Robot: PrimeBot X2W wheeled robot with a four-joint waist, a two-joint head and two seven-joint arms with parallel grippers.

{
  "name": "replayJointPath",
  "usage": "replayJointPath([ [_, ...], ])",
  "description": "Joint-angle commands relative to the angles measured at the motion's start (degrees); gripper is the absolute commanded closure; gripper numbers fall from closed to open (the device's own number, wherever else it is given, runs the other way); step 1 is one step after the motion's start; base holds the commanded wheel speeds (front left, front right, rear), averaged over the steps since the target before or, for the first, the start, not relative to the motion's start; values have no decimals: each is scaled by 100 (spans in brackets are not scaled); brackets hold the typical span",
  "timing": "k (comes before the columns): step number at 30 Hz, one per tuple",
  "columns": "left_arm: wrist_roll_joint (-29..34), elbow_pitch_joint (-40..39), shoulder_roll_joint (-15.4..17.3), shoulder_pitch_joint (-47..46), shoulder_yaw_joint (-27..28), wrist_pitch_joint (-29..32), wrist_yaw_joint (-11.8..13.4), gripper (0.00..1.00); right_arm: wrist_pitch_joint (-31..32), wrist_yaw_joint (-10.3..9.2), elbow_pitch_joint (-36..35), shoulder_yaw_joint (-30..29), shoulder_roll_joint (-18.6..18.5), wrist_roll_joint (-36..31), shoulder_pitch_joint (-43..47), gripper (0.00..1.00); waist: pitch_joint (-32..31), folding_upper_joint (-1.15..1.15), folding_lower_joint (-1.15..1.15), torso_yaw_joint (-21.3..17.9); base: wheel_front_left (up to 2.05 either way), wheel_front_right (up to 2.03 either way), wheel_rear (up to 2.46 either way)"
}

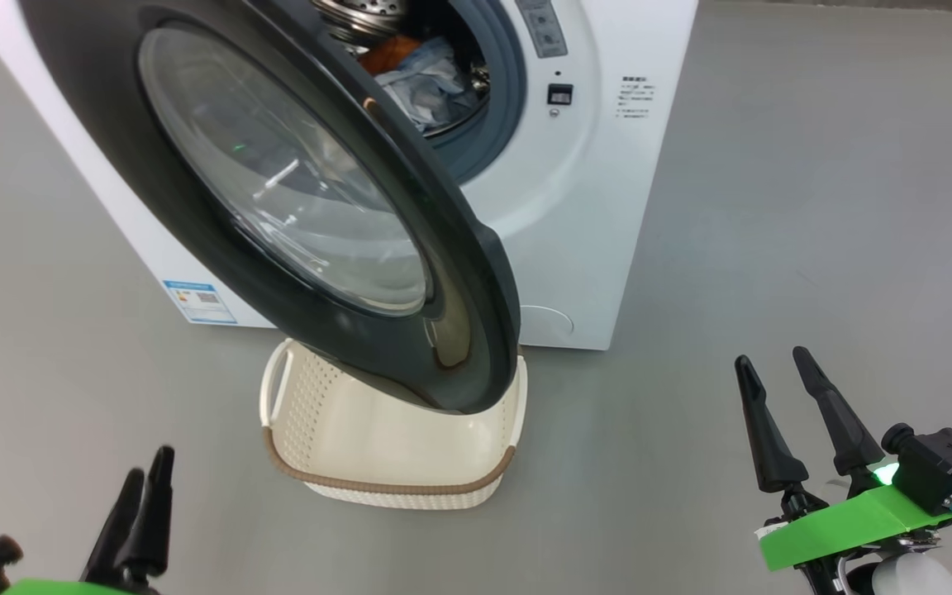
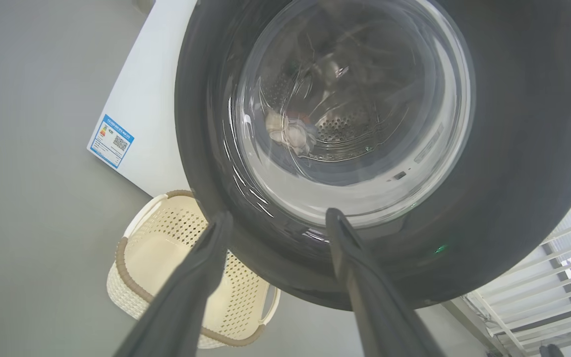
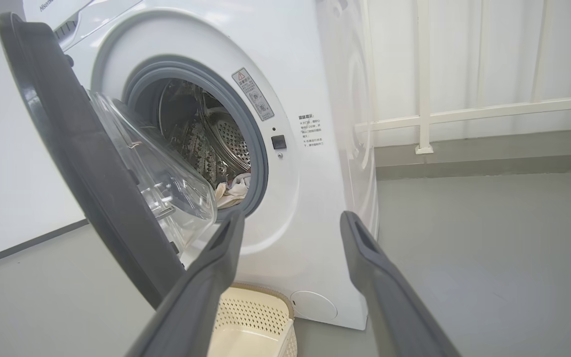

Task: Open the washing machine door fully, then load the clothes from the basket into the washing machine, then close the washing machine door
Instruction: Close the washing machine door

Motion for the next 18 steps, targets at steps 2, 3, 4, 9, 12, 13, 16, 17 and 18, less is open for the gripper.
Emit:
replayJointPath([
  [2, 376, 57, 226, -63, 165, -95, -21, 0, -47, 32, -120, 99, -99, 37, -36, 0, -34, 0, 1, 73, 0, 0, 0],
  [3, 523, 99, 178, -57, 278, -99, -21, 0, -47, 32, -119, 95, -106, 40, -36, 0, -39, 0, 1, 94, 0, 0, 0],
  [4, 713, 132, 130, -40, 373, -100, -21, 0, -47, 32, -117, 94, -112, 41, -37, 0, -41, 0, 1, 111, 0, 0, 0],
  [9, 1573, 234, -122, 71, 748, -103, -21, 0, -47, 32, -107, 102, -131, 44, -64, 0, -50, 0, 1, 157, 0, 0, 0],
  [12, 2216, 291, -312, 134, 972, -104, -21, 0, -47, 32, -94, 106, -145, 46, -100, 0, -50, 0, 1, 189, 0, 0, 0],
  [13, 2454, 300, -368, 154, 1062, -104, -21, 0, -47, 32, -91, 105, -149, 47, -116, 0, -46, 0, 1, 200, 0, 0, 0],
  [16, 3070, 285, -553, 222, 1289, -104, -21, 0, -47, 32, -85, 100, -158, 48, -160, 0, -35, 0, 1, 228, 0, 0, 0],
  [17, 3257, 274, -618, 249, 1346, -104, -21, 0, -47, 32, -82, 100, -158, 49, -173, 0, -34, 0, 1, 236, 0, 0, 0],
  [18, 3452, 258, -673, 273, 1411, -104, -21, 0, -47, 32, -79, 100, -158, 49, -184, 0, -32, 0, 1, 242, 0, 0, 0],
])
